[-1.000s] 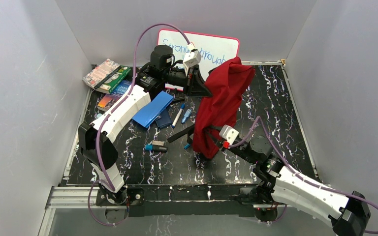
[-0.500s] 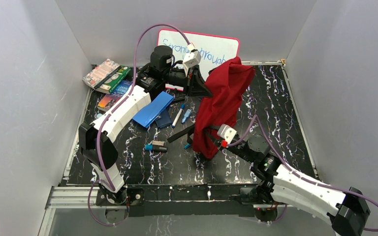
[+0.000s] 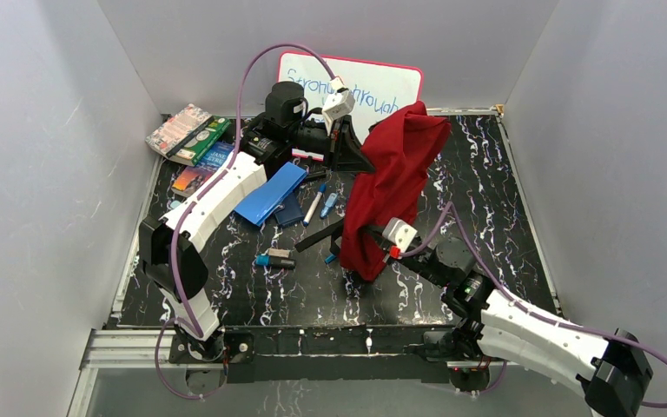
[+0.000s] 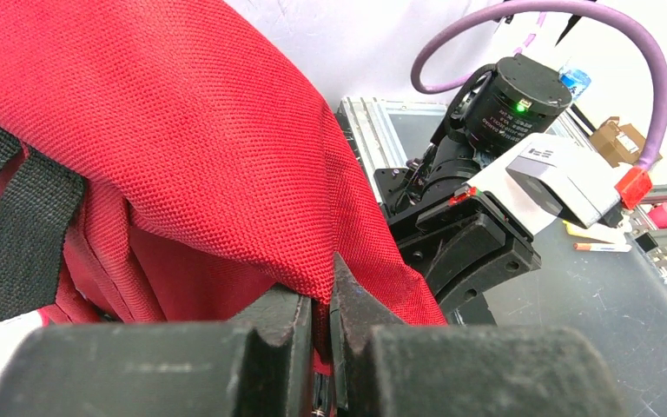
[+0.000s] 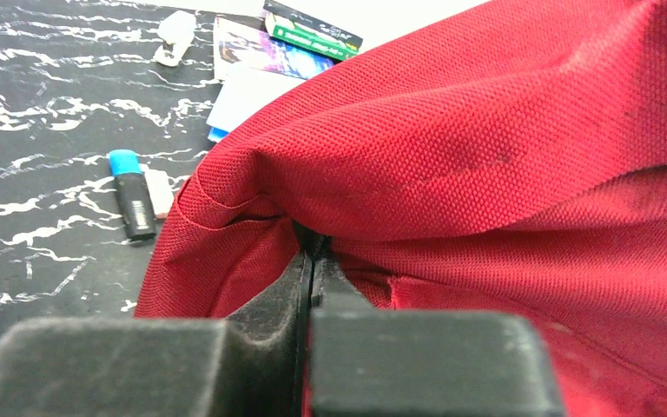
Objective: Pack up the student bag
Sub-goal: Unzip the student bag at the center of the board.
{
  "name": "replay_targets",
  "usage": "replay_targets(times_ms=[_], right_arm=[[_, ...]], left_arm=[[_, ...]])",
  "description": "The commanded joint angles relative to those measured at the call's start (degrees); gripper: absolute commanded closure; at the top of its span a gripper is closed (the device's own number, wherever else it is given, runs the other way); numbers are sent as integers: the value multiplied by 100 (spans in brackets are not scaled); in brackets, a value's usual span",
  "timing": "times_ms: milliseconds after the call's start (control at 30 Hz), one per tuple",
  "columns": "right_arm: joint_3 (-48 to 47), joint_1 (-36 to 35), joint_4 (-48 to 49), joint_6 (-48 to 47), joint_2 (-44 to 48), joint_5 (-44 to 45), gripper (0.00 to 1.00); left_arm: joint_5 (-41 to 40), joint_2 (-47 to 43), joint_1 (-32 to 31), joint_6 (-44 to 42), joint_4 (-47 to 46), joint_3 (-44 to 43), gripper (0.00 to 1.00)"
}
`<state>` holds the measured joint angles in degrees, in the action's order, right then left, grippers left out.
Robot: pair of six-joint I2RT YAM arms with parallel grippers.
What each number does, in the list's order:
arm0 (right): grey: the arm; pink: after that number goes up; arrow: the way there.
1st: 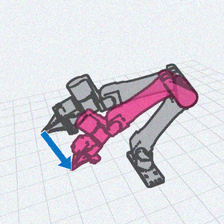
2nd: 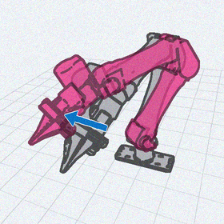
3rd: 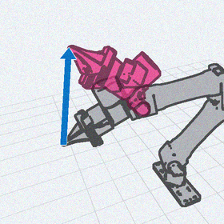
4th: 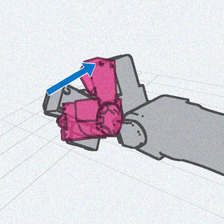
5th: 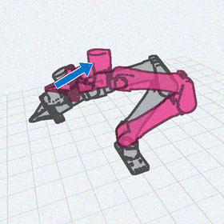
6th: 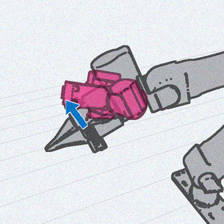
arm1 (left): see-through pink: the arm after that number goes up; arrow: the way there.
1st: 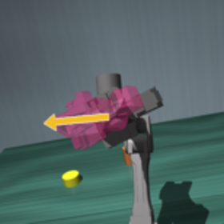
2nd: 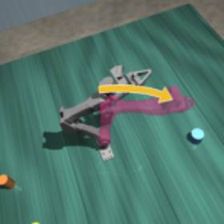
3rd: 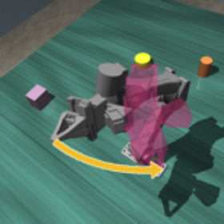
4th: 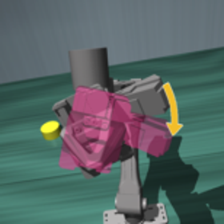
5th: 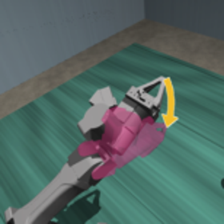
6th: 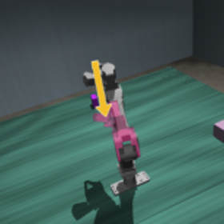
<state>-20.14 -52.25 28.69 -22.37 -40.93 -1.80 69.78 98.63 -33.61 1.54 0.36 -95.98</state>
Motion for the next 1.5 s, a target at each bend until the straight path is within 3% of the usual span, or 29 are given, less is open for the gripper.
replay_targets(times_ms=[0,367,633,967,1367,1467], right_arm=[[-316,-11,85,161,204,146,100],[-701,-12,-891,135,557,590,100],[-1440,-7,-1519,436,405,1922,100],[-2465,-9,-1721,314,52,2180,100],[-3129,-9,-1529,196,-476,3833,100],[-3184,-9,-1752,476,-475,3776,100]], left_arm=[[259,-533,-23,-13,-385,-6,100],[184,-646,-23,-303,-212,115,100],[246,-705,-23,-331,-206,226,100],[386,-588,-81,-194,-216,227,100],[504,-691,-190,-207,-95,397,100],[254,-829,-190,-357,101,518,96]])
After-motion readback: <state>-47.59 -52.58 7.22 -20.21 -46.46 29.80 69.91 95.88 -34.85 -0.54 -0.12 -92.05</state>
